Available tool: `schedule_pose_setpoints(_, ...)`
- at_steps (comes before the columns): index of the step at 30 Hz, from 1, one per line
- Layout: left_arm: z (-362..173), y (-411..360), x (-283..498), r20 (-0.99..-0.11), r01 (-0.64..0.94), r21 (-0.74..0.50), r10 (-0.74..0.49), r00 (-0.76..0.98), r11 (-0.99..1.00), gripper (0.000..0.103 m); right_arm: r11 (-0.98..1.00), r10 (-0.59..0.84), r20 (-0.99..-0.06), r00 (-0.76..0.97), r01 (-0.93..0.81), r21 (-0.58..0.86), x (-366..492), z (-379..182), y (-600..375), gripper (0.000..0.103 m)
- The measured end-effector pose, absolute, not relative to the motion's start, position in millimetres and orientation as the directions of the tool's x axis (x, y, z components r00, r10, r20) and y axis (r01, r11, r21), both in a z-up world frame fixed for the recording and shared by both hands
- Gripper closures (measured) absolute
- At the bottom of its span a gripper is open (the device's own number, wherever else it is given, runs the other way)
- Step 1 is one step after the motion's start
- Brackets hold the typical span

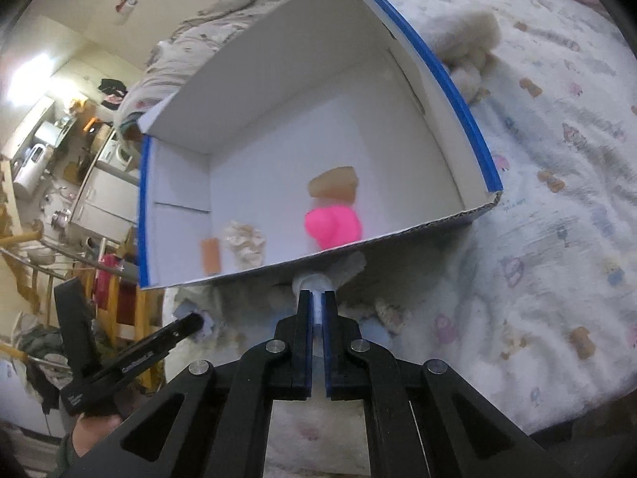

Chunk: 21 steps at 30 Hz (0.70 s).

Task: Organize soft objects
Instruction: 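Grasp the clear plastic bag with the left gripper while the right grasps the white cloth, then carry the white cloth into the box with the right gripper while the left holds the bag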

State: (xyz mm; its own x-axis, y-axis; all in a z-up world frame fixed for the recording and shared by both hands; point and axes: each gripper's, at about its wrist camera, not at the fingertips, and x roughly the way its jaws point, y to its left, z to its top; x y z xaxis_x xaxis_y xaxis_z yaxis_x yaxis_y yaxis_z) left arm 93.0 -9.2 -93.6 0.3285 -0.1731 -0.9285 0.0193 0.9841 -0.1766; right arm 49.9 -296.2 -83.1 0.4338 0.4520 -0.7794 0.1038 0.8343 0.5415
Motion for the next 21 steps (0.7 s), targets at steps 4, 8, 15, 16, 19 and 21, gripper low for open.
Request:
schedule_pose_setpoints(4,-86,-19,86,-0.923,0.037,-0.149,-0.153,0.353,0.988,0.08,0.836,0.463,-0.765,0.448,0.065,0.545,44,-68,-294,0.097)
schedule_pose_setpoints(8,-68,-9,72,-0.906,0.042,-0.118,-0.125,0.404,0.992,0.08,0.824,0.49,-0.728,0.48,0.017,0.567,40,-51,-288,0.097)
schedule_pose_setpoints(15,-57,-2,68,-0.881,0.003,-0.103,-0.093,0.464,0.995,0.08,0.767,0.575,-0.617,0.537,-0.092,0.635,39,-25,-276,0.097)
schedule_pose_setpoints(16,-56,-2,68,-0.879,0.002,-0.108,-0.096,0.468,0.994,0.08,0.76,0.584,-0.603,0.543,-0.104,0.642,39,-22,-275,0.097)
schedule_pose_setpoints(19,-46,-6,64,-0.863,0.011,-0.102,-0.094,0.496,0.995,0.08,0.744,0.601,-0.57,0.56,-0.132,0.655,40,-14,-274,0.097)
schedule_pose_setpoints(21,-37,-9,62,-0.852,0.027,-0.1,-0.099,0.515,0.995,0.08,0.738,0.607,-0.553,0.571,-0.148,0.658,42,-9,-274,0.097)
